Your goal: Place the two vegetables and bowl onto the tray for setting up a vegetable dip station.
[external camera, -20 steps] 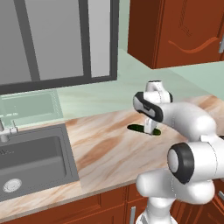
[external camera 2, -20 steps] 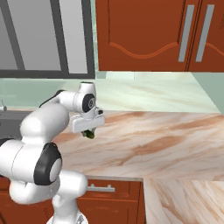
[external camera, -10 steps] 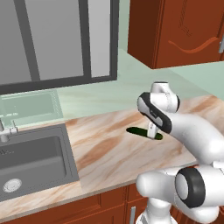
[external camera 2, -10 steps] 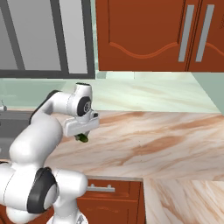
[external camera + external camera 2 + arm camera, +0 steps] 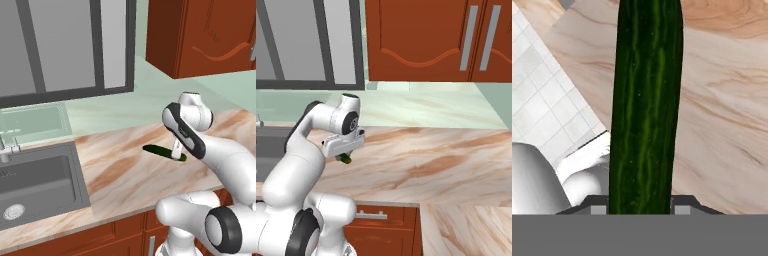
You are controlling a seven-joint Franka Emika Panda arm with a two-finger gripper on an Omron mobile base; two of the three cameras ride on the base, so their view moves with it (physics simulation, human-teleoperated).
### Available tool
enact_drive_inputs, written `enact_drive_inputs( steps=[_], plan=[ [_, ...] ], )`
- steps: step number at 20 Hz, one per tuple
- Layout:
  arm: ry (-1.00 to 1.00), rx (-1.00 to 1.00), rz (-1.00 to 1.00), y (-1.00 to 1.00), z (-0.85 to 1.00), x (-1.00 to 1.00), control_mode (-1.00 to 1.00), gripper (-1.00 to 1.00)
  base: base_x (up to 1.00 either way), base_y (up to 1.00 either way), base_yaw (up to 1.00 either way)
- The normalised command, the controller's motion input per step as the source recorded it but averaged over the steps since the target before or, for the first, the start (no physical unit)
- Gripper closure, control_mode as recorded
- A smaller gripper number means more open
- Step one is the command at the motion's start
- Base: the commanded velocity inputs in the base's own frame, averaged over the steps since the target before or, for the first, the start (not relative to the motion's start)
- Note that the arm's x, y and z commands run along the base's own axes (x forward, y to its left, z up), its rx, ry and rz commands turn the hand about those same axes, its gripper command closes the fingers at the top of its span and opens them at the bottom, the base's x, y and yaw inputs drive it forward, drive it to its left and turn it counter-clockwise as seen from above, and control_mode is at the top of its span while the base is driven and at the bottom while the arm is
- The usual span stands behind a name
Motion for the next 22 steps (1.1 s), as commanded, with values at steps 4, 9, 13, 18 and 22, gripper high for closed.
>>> enact_drive_inputs(
  steps=[4,9,13,18,22],
  plan=[
    [0.04,-0.01,0.07,0.07,0.18,-0.12,-1.00,1.00,0.00,0.00,0.00],
    [0.03,-0.07,0.04,0.08,0.12,-0.16,-1.00,1.00,0.00,0.00,0.00],
    [0.01,-0.08,0.00,0.07,0.05,-0.20,-1.00,1.00,0.00,0.00,0.00],
    [0.00,-0.02,0.00,0.06,0.01,-0.19,-1.00,1.00,0.00,0.00,0.00],
    [0.00,0.00,0.00,0.04,0.00,-0.17,-1.00,1.00,0.00,0.00,0.00]
  ],
)
